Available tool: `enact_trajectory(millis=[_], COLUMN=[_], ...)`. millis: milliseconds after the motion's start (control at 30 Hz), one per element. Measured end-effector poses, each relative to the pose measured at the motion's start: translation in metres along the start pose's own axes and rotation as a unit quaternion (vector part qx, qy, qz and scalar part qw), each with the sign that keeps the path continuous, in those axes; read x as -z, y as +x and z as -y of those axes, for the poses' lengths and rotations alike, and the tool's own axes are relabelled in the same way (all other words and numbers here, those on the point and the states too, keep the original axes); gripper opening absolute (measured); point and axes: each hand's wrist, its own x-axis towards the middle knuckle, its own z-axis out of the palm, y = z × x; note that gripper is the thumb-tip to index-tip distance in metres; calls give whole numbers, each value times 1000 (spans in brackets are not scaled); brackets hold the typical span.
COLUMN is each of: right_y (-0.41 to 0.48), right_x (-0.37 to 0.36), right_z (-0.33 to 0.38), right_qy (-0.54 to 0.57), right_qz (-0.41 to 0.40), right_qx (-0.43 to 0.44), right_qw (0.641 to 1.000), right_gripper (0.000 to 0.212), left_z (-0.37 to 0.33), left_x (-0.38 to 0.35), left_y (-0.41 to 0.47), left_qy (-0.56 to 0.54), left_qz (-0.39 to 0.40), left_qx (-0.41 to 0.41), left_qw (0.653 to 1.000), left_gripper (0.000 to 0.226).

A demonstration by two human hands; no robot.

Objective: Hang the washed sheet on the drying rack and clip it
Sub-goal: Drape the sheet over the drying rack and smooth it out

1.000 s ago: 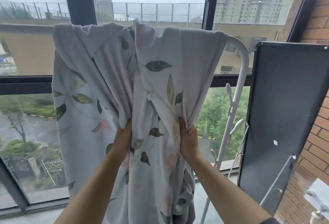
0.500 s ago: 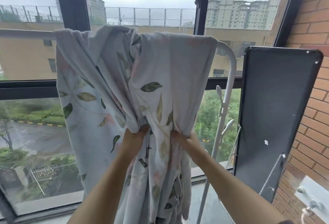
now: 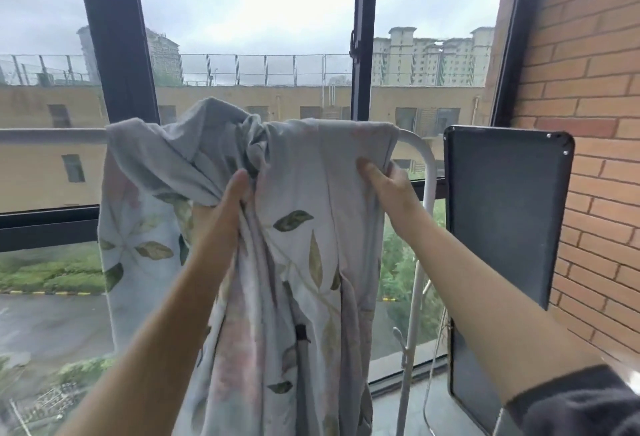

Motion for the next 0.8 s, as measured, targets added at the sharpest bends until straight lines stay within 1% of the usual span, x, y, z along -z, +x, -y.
enact_trajectory(millis=[33, 67, 133, 167, 200, 233, 267, 300, 367, 400, 433, 467, 500, 567, 600, 633, 667, 700, 733, 767, 800], right_y=[3, 6, 12, 15, 20, 25, 31, 37, 48, 55, 59, 66, 70, 77, 80, 85, 88, 90, 92, 94, 96], right_x=[-2, -4, -9, -12, -13, -13, -11, -7, 8, 16, 25, 33, 40, 49, 51, 53, 55, 57, 60, 63, 64], right_z=[8, 16, 28, 33, 39, 45, 51, 58, 69, 72, 72, 74, 75, 77, 78, 79, 83, 88, 94, 98, 102], right_qy=[-20, -33, -42, -33, -20, -5, 5, 13, 44, 66, 97, 117, 127, 101, 47, -32, -126, -220, -321, -440, -570], right_qz=[-5, -8, -6, -2, 8, 17, 26, 32, 43, 43, 45, 43, 53, 85, 101, 111, 122, 127, 126, 110, 72], right_qx=[16, 31, 44, 44, 42, 36, 21, 1, -41, -57, -76, -87, -101, -137, -148, -149, -144, -133, -112, -76, -26], right_qw=[1000, 999, 998, 998, 999, 999, 999, 999, 997, 995, 991, 988, 985, 982, 983, 982, 974, 958, 932, 888, 818], right_gripper=[29, 27, 23, 18, 9, 6, 11, 11, 2, 11, 19, 21, 17, 11, 12, 18, 26, 33, 40, 47, 53], left_z=[-18, -33, -57, -66, -72, -77, -85, -91, -97, -98, -96, -94, -89, -78, -76, -75, -74, -76, -77, -79, -81], left_x=[-5, -12, -32, -43, -55, -67, -79, -89, -102, -107, -108, -111, -113, -118, -118, -118, -119, -120, -121, -123, -124], left_y=[9, 19, 29, 30, 34, 38, 41, 48, 68, 80, 90, 97, 100, 98, 96, 91, 91, 89, 89, 88, 87], left_qy=[15, 34, 112, 156, 191, 220, 250, 284, 364, 431, 503, 561, 601, 641, 657, 668, 674, 673, 669, 665, 668], left_qz=[25, 78, 183, 207, 211, 202, 187, 170, 139, 132, 125, 123, 133, 149, 144, 136, 134, 139, 147, 155, 163], left_qx=[-26, -47, -99, -128, -156, -168, -171, -176, -186, -192, -193, -183, -160, -123, -115, -114, -117, -117, -108, -93, -78], left_qw=[999, 995, 972, 957, 946, 940, 935, 927, 902, 872, 833, 798, 772, 743, 731, 722, 717, 717, 721, 725, 722], left_gripper=[44, 36, 19, 22, 30, 34, 36, 35, 28, 21, 13, 12, 20, 37, 45, 51, 52, 52, 49, 46, 44])
